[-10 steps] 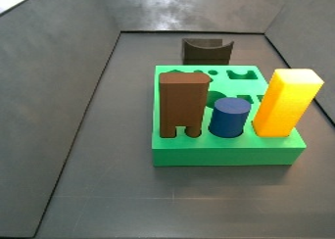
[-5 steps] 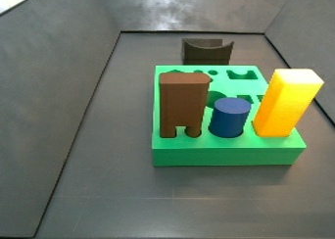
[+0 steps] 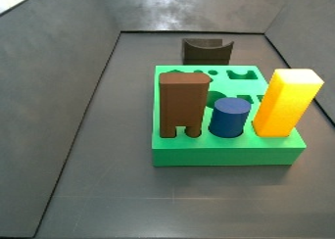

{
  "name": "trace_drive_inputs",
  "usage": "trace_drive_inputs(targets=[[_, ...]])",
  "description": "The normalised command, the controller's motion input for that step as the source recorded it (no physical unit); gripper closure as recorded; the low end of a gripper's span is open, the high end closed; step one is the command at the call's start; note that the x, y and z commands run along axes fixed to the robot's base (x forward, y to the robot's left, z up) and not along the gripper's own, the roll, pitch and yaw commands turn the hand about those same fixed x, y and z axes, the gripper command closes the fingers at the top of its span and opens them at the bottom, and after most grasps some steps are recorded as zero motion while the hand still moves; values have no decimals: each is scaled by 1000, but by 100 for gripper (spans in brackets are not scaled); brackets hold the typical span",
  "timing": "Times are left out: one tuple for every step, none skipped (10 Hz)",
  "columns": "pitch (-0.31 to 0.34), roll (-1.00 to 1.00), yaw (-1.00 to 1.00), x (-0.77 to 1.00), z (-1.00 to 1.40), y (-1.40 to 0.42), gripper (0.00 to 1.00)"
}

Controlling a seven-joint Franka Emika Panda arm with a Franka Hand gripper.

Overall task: Pick up the star object. Move up. Place the star object on the fixture. Regrasp the star object. Move to above the board. Insert the star object.
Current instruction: Insert the star object.

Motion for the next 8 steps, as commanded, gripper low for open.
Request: trace_drive_inputs(targets=[[101,-331,-391,114,-109,86,100],[109,-339,-437,97,-149,91,100],[117,-329,-449,106,-163,69,100],[100,-316,-434,97,-129,86,100],[31,-236,-394,94,-134,31,100],[21,-231,-414,83,-146,37,100],[0,-170,-386,63,-143,23,100],[0,-133,-363,29,-189,0,100]])
